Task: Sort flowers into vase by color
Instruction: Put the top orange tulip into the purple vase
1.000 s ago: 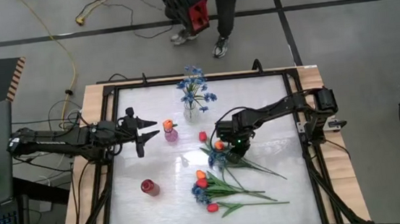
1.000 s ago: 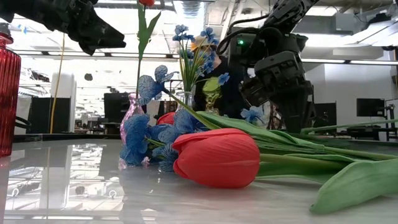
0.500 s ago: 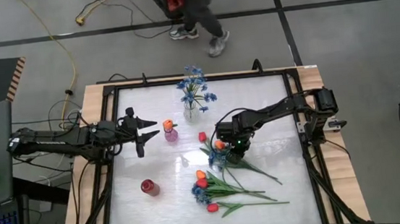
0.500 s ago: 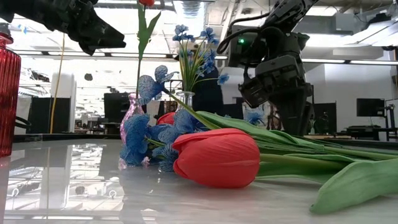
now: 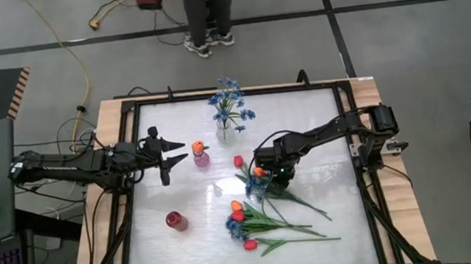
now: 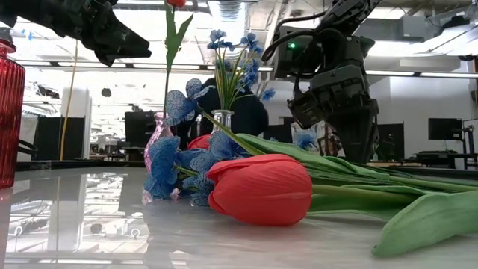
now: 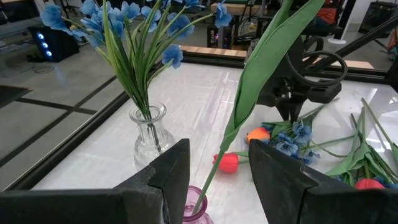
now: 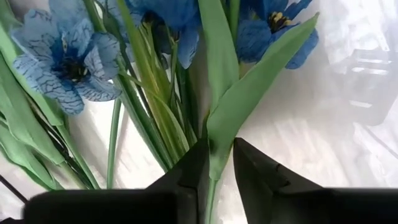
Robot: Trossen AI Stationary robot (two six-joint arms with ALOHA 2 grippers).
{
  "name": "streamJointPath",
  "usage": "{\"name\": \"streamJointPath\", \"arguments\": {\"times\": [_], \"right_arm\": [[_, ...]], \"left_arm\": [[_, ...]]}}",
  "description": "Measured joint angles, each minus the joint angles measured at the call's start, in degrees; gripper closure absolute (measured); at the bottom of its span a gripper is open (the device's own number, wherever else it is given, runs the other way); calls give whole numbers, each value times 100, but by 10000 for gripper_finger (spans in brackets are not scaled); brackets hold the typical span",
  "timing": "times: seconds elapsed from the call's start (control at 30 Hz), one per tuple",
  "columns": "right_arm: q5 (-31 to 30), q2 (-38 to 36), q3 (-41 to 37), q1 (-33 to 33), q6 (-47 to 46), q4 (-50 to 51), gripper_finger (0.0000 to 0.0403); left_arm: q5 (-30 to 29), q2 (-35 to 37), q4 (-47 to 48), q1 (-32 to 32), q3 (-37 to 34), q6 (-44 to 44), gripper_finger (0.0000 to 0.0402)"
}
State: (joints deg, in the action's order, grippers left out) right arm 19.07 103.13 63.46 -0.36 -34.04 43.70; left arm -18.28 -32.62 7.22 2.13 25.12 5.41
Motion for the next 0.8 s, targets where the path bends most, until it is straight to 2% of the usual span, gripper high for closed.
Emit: {"name": "streamJointPath", "arguments": {"times": [0.37, 0.8], "right_arm": [[0, 0, 0, -2, 0, -2, 382], [30, -179, 0, -15, 2, 95, 385]], "left_arm": [[0, 0, 0, -2, 0, 0, 248], [0, 0, -1, -2, 0, 0, 248]]}}
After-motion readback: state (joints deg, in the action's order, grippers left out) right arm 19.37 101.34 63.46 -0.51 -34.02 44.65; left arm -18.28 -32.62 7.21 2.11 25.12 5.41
